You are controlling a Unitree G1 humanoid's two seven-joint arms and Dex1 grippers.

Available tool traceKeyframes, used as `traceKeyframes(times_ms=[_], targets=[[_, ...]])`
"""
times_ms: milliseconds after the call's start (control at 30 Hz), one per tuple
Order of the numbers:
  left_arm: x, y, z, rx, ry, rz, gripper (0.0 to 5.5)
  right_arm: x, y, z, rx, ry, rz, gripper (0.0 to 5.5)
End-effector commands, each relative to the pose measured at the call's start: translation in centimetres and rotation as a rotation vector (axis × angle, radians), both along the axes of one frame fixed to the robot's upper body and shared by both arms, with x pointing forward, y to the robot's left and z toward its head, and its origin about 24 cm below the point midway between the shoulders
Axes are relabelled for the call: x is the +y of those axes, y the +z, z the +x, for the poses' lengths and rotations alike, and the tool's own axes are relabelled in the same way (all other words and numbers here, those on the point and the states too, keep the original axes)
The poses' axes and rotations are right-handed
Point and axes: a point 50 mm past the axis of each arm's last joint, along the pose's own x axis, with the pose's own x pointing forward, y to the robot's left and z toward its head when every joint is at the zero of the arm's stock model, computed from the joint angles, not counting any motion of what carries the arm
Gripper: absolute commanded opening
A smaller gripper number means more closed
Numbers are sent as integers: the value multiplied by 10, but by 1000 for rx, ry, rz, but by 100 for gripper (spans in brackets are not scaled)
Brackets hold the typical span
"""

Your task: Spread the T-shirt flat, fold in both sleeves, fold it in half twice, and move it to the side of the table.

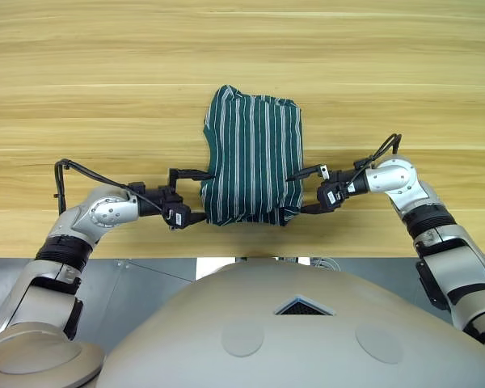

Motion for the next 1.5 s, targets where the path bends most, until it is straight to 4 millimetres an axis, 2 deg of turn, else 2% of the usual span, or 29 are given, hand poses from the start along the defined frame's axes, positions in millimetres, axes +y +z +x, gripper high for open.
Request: traceKeyframes(times_ms=[33, 133, 433, 767, 900, 1100, 1333, 1433, 1500], targets=[[-1, -18, -14, 78, -64, 97, 540, 5, 3, 5, -47, 14, -4, 404], [-4, -22, -15, 81, -85, 102, 540, 7, 2, 7, -70, 5, -6, 373], [-5, -29, -15, 91, -117, 115, 390, 7, 2, 12, -98, -18, -10, 225], [-7, -36, -15, 117, -125, 118, 191, 5, 4, 12, -60, -45, 35, 29], [-11, -39, -14, 139, -115, 99, 113, 6, 8, 11, -46, -35, 84, 16], [-19, -25, -4, 184, -39, -73, 7, 1, 14, 15, -8, -64, 150, 15], [-22, 20, 7, 203, 96, -378, 0, -11, 13, 11, 89, -64, 162, 15], [-19, 37, 1, 253, 141, -476, 0, -19, 13, 3, 170, -59, 169, 15], [-16, 38, -6, 302, 169, -491, 0, -25, 16, -3, 244, -57, 201, 15]])
